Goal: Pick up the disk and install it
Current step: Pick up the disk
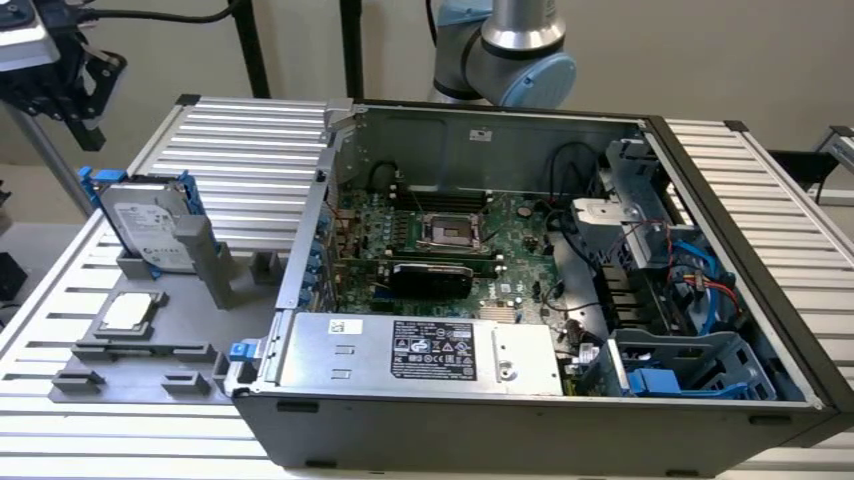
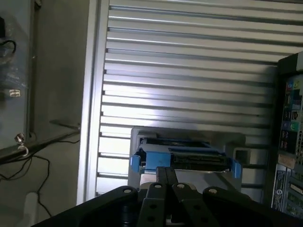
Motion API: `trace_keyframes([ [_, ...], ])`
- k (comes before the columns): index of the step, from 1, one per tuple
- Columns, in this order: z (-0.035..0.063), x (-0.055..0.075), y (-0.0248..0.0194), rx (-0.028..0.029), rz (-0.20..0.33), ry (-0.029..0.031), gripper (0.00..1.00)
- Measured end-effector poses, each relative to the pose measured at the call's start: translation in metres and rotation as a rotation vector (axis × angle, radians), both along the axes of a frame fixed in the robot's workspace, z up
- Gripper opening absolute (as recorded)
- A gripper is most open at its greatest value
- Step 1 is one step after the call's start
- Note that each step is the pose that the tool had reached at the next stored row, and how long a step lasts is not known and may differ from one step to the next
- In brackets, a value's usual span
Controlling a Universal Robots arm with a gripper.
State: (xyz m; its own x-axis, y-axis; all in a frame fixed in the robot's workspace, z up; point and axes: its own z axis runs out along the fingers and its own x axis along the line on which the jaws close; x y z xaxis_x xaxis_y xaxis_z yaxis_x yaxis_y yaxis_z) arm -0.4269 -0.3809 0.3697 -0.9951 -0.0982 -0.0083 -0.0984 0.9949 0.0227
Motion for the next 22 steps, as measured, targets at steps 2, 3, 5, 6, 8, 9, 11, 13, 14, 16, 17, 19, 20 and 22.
trace_keyframes([
  [2,-0.0001,0.0,0.0,0.0,0.037,0.0,0.11],
  [3,-0.0002,0.0,0.0,0.0,0.055,0.0,0.11],
  [5,-0.0003,0.0,0.0,0.0,0.092,-0.0001,0.11],
  [6,-0.0003,0.0,0.0,0.0,0.11,0.0,0.11],
  [8,-0.0004,0.0,0.0,0.0,0.146,0.0,0.11],
  [9,-0.0005,0.0,0.0,0.0,0.165,0.0,0.11],
  [11,-0.0007,0.0,0.0,0.0,0.201,0.0,0.11],
  [13,-0.0008,0.0,0.0,0.0,0.237,0.0,0.11],
  [14,-0.001,0.0001,0.0,0.0,0.255,-0.0001,0.11],
  [16,-0.0014,0.0001,0.0,0.0,0.292,0.0002,0.11],
  [17,-0.0016,0.0001,0.0,-0.0001,0.31,0.0003,0.11],
  [19,-0.0026,0.0,0.0,0.0,0.347,0.0001,0.11],
  [20,-0.003,0.0,0.0,0.0,0.365,0.0001,0.11],
  [22,-0.0043,0.0,0.0,0.0,0.401,0.0,0.11],
])
